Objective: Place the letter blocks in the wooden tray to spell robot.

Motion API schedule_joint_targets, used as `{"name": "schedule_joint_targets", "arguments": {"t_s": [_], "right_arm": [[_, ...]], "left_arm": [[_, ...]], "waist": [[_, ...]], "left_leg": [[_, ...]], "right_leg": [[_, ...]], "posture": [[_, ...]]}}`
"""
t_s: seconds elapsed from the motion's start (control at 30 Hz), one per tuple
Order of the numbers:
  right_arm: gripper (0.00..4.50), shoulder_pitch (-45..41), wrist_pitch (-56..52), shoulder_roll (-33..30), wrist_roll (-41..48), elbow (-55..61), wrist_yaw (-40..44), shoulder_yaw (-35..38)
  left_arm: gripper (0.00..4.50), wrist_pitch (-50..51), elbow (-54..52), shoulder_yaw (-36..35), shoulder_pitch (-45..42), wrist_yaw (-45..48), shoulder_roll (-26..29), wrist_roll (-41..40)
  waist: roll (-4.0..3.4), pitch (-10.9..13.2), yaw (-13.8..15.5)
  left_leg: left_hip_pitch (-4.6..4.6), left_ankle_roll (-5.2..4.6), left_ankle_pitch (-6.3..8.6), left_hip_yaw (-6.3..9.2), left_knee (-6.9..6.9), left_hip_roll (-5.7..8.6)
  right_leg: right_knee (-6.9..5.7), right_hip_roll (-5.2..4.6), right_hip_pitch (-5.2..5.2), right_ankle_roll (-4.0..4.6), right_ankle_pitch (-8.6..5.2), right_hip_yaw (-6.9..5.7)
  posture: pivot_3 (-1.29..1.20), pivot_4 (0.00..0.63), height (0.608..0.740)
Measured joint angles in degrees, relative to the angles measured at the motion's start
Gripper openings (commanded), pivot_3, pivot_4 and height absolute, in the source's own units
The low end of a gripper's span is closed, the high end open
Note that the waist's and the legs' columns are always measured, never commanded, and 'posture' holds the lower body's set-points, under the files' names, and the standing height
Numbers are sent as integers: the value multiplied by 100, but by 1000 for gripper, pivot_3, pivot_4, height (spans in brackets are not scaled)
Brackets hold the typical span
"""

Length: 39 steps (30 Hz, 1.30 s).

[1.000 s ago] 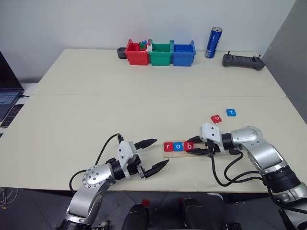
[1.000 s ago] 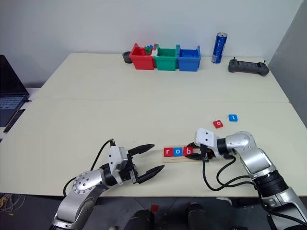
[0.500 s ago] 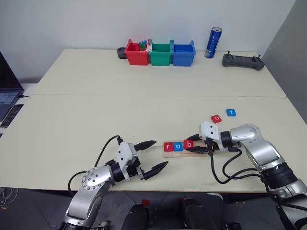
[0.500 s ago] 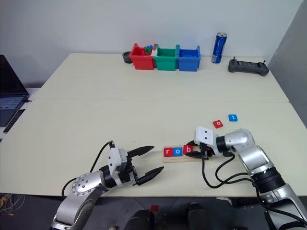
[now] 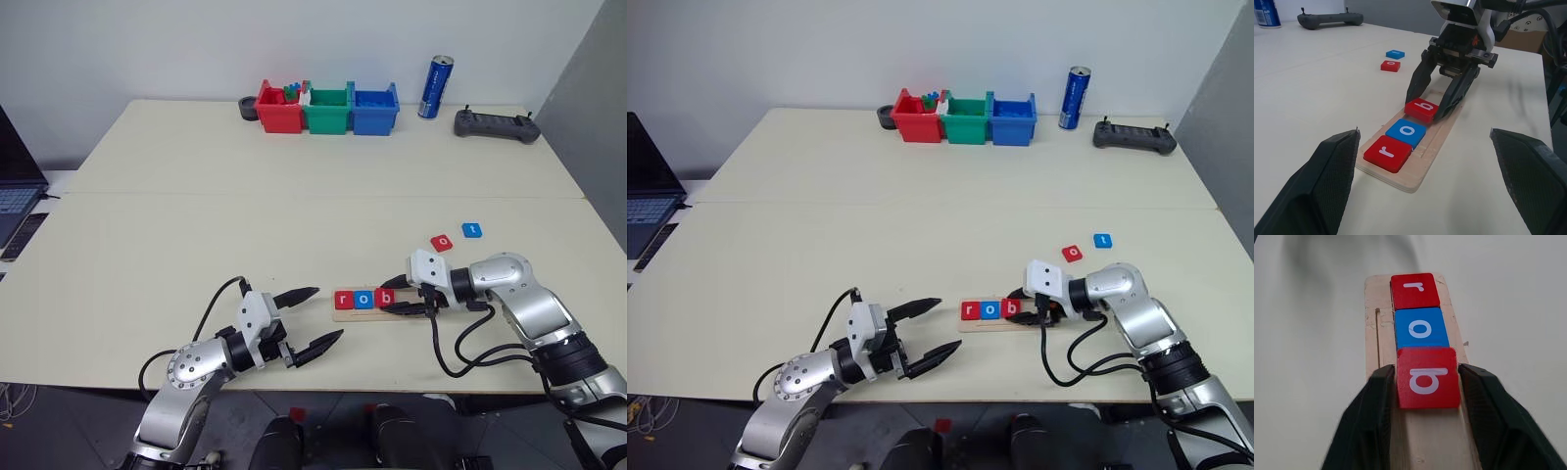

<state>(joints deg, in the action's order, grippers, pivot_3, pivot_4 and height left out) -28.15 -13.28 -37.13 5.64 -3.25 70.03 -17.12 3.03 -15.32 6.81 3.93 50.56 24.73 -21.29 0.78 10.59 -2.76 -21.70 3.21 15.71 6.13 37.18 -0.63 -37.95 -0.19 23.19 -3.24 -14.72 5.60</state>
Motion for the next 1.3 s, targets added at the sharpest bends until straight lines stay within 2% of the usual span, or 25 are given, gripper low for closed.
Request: {"name": "schedule_joint_targets", "arguments": {"t_s": [0.1, 0.13, 0.43, 0.5, 0.6, 0.7, 0.8, 0.97, 1.3], "right_arm": [[4315, -5, -58, -2, 18, 0, 38, 7], [4450, -12, -87, -3, 24, 0, 45, 13], [4450, -95, -978, -168, 510, 463, -177, 660], [4450, -84, -1289, -133, 590, 638, -633, 1014], [4450, -41, -1726, 141, 550, 717, -1788, 1701], [4450, 204, -1894, 333, 254, 708, -2852, 2076], [4450, 417, -2216, 624, 124, 651, -3604, 2181], [4450, 429, -2424, 968, 2, 586, -4277, 2164], [4450, -28, -2719, 1544, 20, -244, -4917, 2157]], "left_arm": [[4500, 0, 0, 0, -1, -7, -6, 0], [4500, 0, 0, 0, -5, -8, -6, 0], [4500, 2, 2, 3, -66, 2, -15, -1], [4500, 3, 4, 3, -80, 6, -15, -2], [4500, 3, 10, 8, -88, 11, -18, -3], [4500, 20, 26, 31, -193, 10, -51, -3], [4500, 66, 24, 86, -253, 11, -53, -6], [4500, 206, 14, 165, -390, 12, -48, -16], [4500, 316, -122, 172, -442, -92, -51, -20]], "waist": [[0, 0, 0], [0, 0, 1], [0, 0, 7], [0, 0, 7], [0, 0, 7], [0, 0, 13], [-2, -1, 10], [-4, -2, -42], [-5, -3, -49]], "left_leg": [[0, 0, 0, 0, 0, 0], [0, 0, 0, 0, 0, 0], [-2, 0, 0, 2, 0, 1], [-1, 0, 0, 1, 0, 1], [-2, 0, 0, 1, 0, 1], [-4, 0, 0, 1, 0, 2], [-3, 0, 0, -1, -1, 3], [0, 0, 0, -2, -3, 1], [-2, 0, 0, -1, -5, 1]], "right_leg": [[0, 0, 0, 0, 0, 0], [0, 0, 0, 0, 0, 0], [-1, -1, 0, 0, 0, -1], [-1, -1, 0, 0, 0, 0], [-2, 0, 0, 0, 0, 0], [-2, -1, 0, 0, 0, 0], [-4, -1, 3, 1, 0, 3], [-8, 3, 4, 2, 1, 4], [-6, 2, 4, 3, 1, 3]], "posture": [[0, 150, 740], [0, 150, 740], [0, 150, 740], [0, 150, 740], [0, 150, 740], [0, 150, 740], [0, 150, 740], [0, 150, 740], [0, 150, 740]]}}
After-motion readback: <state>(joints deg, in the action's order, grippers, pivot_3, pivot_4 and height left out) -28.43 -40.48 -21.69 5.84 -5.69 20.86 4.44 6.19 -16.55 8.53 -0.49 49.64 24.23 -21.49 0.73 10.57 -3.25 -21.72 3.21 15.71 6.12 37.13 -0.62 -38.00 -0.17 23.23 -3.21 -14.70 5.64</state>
